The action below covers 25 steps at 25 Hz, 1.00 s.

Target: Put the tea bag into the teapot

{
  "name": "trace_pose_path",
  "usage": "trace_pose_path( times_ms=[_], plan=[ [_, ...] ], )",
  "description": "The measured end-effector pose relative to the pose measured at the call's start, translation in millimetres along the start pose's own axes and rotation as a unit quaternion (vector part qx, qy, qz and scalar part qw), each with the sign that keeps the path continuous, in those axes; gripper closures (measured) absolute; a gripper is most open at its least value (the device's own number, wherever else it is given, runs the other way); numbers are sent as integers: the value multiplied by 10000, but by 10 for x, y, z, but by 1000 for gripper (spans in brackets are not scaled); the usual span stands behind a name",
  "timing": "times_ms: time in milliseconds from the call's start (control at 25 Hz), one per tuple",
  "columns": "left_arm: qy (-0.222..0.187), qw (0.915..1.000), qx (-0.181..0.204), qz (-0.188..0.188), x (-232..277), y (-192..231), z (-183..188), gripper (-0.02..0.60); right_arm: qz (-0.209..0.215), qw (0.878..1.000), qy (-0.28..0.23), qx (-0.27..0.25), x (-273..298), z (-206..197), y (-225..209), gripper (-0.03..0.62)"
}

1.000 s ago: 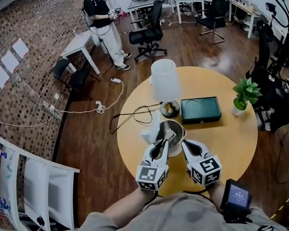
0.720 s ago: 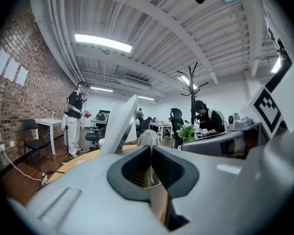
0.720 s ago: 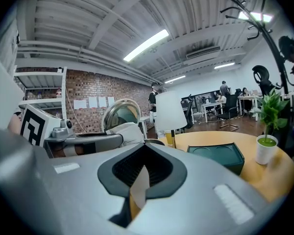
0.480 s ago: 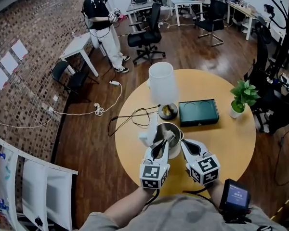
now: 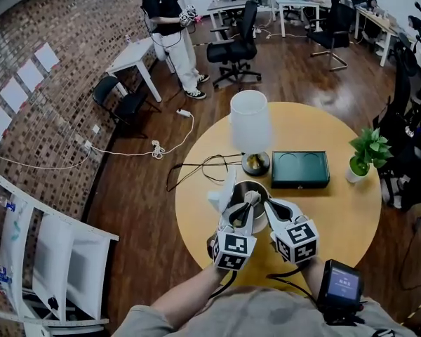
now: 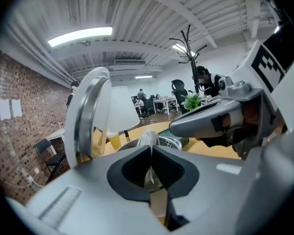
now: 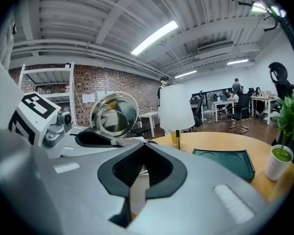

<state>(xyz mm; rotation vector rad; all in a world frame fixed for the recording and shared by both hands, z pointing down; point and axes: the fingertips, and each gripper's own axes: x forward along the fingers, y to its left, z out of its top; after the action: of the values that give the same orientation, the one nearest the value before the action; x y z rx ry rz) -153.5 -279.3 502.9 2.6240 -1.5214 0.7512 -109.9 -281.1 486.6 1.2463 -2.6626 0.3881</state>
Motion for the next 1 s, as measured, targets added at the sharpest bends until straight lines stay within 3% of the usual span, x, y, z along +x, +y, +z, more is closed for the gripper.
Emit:
trace_pose_path(
  times_ms=[120, 240, 560, 640, 1000],
  plan=[
    [440, 9965, 705, 31, 39, -22, -57, 568, 87, 10000, 2, 48, 44, -16, -17, 591],
    [818, 9875, 1349, -9, 94, -49, -69, 568, 124, 9999, 10, 102, 65, -32, -56, 591],
    [1677, 9512, 2573, -298, 276, -190, -116, 569, 167, 9997, 10, 195, 82, -83, -145, 591],
    [1817, 9444, 2724, -316, 315, -212, -115, 568, 155, 9996, -6, 223, 75, -84, -165, 590],
    [2447, 9284, 2778, -328, 457, -104, -216, 569, 147, 9994, -24, 315, 50, -90, -241, 591]
  ],
)
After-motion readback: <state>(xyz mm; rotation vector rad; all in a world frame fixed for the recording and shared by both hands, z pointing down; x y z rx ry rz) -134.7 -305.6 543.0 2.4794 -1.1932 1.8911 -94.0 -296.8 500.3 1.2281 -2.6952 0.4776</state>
